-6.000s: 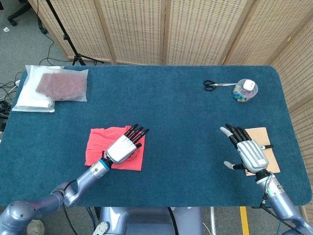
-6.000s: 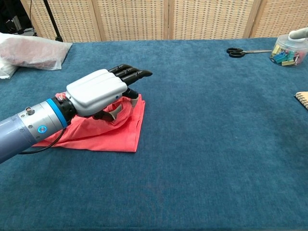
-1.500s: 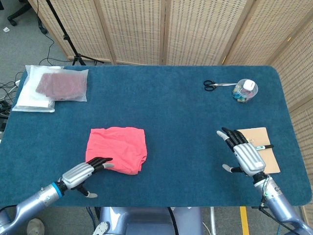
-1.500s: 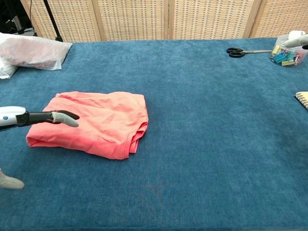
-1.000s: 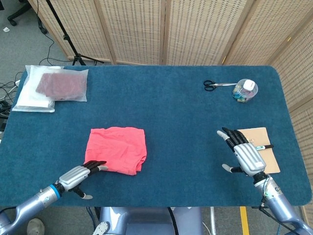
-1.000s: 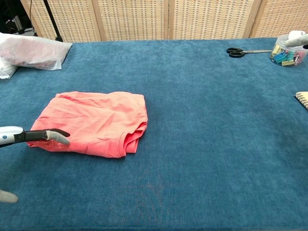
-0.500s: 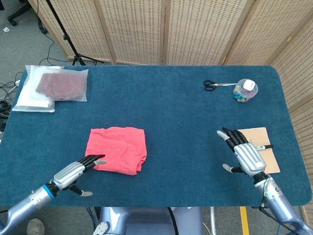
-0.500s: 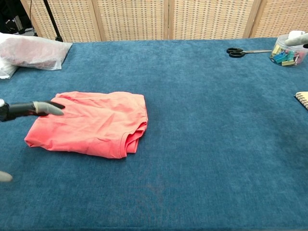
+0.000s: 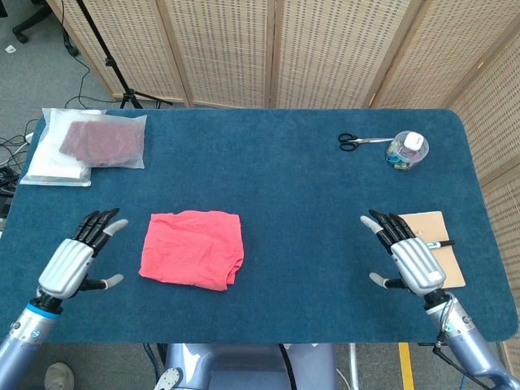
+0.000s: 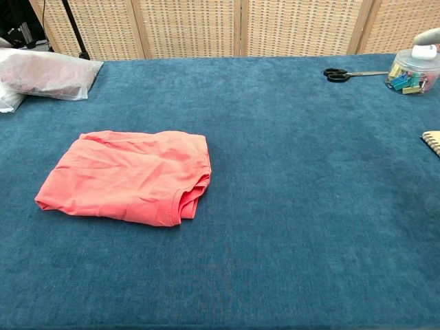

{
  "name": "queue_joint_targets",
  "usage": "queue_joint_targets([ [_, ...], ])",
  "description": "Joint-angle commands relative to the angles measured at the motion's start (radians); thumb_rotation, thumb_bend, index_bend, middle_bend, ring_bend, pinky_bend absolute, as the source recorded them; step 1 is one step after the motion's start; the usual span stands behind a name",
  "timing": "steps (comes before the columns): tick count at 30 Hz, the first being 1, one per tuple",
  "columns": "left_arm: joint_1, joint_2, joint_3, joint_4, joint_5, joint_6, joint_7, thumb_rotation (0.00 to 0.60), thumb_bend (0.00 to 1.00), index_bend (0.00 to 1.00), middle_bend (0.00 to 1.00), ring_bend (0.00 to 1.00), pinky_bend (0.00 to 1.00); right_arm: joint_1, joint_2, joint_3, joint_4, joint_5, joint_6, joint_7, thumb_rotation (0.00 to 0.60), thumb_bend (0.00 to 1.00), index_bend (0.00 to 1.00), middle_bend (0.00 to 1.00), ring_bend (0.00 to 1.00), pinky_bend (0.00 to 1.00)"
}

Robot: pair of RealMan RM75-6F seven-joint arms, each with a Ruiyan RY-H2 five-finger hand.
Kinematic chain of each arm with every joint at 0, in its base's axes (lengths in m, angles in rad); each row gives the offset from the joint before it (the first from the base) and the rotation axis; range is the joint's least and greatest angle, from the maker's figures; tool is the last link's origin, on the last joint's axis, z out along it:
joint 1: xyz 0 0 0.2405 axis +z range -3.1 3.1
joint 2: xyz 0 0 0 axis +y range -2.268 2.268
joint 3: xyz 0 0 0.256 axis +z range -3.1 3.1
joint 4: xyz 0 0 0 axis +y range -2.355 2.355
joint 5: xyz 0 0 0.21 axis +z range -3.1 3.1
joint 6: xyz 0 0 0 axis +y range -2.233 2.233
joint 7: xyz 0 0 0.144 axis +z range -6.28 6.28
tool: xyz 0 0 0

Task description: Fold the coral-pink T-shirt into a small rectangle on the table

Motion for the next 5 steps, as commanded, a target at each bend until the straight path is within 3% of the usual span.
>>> queue_joint_targets([
  [1, 0.109, 0.04, -0.078, -0.133, -0.199, 0.068, 0.252, 0.6, 0.0, 0.0, 0.0, 0.0, 0.0, -0.01, -0.011, 0.006, 0.014, -0.009, 0.028, -0.03, 0.6, 0.15, 0.0, 0.0, 0.0, 0.0],
  [5, 0.128, 0.044, -0.103, -0.173, -0.286, 0.051, 0.367, 0.6, 0.0, 0.0, 0.0, 0.0, 0.0, -0.027, -0.049, 0.026, 0.051, -0.021, 0.094, -0.115, 0.6, 0.01, 0.0, 0.0, 0.0, 0.0],
])
